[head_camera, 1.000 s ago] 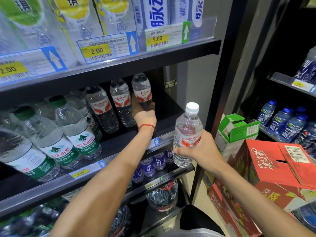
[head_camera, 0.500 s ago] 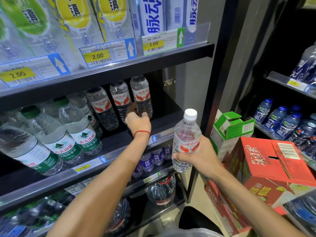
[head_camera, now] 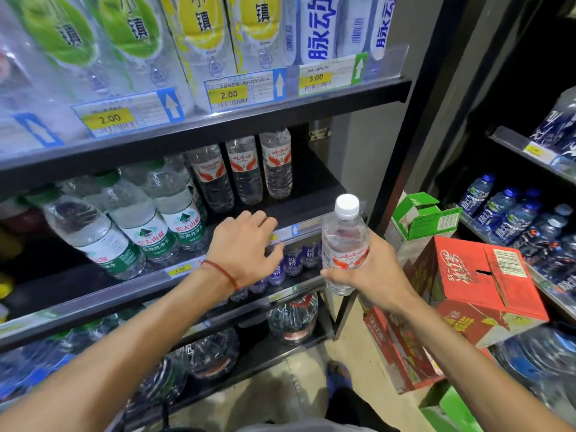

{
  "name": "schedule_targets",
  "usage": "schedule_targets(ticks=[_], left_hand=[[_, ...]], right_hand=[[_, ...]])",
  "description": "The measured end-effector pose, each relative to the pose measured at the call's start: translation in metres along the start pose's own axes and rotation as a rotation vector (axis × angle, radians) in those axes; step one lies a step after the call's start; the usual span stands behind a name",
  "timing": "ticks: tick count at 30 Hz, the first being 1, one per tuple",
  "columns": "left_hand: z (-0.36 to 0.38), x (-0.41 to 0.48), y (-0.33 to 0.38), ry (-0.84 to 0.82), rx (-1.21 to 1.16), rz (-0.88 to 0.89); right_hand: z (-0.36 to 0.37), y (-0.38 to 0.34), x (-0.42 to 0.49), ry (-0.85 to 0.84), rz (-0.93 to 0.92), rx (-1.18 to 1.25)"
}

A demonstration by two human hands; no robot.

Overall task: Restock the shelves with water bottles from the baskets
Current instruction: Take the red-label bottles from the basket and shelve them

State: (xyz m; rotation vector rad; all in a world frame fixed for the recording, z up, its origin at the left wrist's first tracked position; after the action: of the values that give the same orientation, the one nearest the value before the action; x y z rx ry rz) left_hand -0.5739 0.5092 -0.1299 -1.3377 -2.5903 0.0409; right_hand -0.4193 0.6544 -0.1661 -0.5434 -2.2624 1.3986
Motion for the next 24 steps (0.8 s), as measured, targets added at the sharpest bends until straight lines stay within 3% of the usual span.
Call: schedule_targets(ticks=[5, 9, 17, 24], left_hand=[[0.004, -0.026, 0.0, -0.144, 0.096, 0.017], [-0.006, -0.035, -0.005, -0.155, 0.079, -0.005], [-0.016, -0.023, -0.026, -0.099, 0.05, -0.086], [-0.01, 0.006, -0.037, -0.057, 0.017, -0.141]], right_hand=[[0.0, -0.023, 0.004, -0.032, -0.179, -0.213], [-0.007, -0.036, 0.026, 0.024, -0.242, -0.309], [-0.014, -0.044, 0.086, 0.344, -0.281, -0.03], [-0.007, -0.008, 0.15, 0.409, -0.21, 0.047]])
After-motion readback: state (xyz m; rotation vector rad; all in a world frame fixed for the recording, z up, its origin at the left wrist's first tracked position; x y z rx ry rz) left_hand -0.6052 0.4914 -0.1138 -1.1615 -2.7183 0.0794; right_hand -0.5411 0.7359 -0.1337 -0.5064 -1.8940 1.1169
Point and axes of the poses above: each hand's wrist, its own x-axis towards the middle knuckle, its own z-axis out of the palm, y = z × x, the point moved 10 cm from there along x, towards the middle knuckle, and after that the axes turned 5 degrees about -z, right-handed, at the moved point
